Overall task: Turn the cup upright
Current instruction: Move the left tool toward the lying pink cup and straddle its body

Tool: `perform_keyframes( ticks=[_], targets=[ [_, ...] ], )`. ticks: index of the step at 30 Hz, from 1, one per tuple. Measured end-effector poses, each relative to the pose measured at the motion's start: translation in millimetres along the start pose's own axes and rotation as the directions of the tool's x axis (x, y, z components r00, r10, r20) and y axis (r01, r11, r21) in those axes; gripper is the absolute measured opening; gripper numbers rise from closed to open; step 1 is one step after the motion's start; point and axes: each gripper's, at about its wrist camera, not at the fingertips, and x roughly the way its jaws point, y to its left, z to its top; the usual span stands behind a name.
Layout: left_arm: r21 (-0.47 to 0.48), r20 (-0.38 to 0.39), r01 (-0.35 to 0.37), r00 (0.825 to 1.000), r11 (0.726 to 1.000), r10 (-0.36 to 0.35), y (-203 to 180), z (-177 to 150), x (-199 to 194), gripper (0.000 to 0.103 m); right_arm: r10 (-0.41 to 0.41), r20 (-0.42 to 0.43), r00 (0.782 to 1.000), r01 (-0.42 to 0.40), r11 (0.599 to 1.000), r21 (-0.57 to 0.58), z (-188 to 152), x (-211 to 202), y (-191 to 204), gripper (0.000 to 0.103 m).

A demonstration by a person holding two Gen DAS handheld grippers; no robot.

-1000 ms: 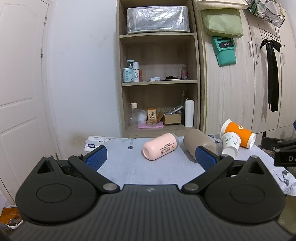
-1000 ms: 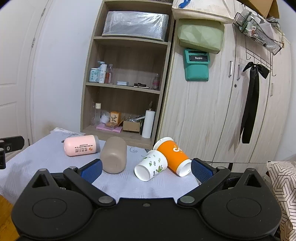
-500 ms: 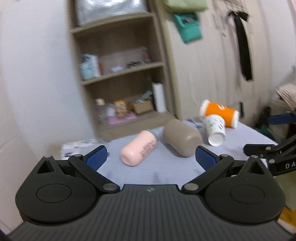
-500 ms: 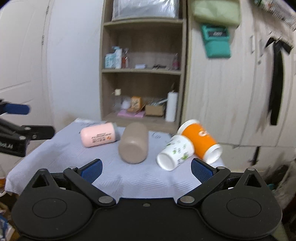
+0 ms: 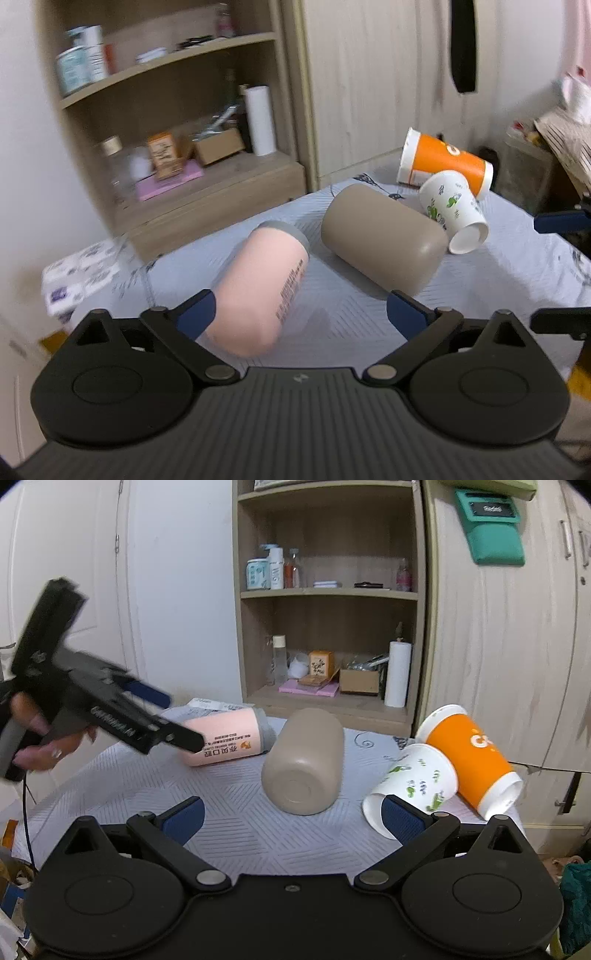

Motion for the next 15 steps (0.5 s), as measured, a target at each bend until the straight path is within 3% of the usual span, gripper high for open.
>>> perform_keyframes(
  ticks=[4,10,15],
  targets=[
    [0.012,-0.056,0.064,0.996,0.998,-0.063,20,12,26,0.088,0.006,-0.032,0.999,-0.007,1.0,-0.017,1,10,4,0.103],
    [0.056,-0.116,0.03,0.993,0.998,-0.023,36,14,53,0.088,0.032,-0.084,0.996,-0.034,0.999,-0.023,0,24,3,0.103],
    [-0.009,-0.153,0.122,0.981,0.992,-0.122,55,10,67,0.088,0.056,-0.087,0.995,-0.057,0.998,-0.014,4,29,3,0.103]
  ],
)
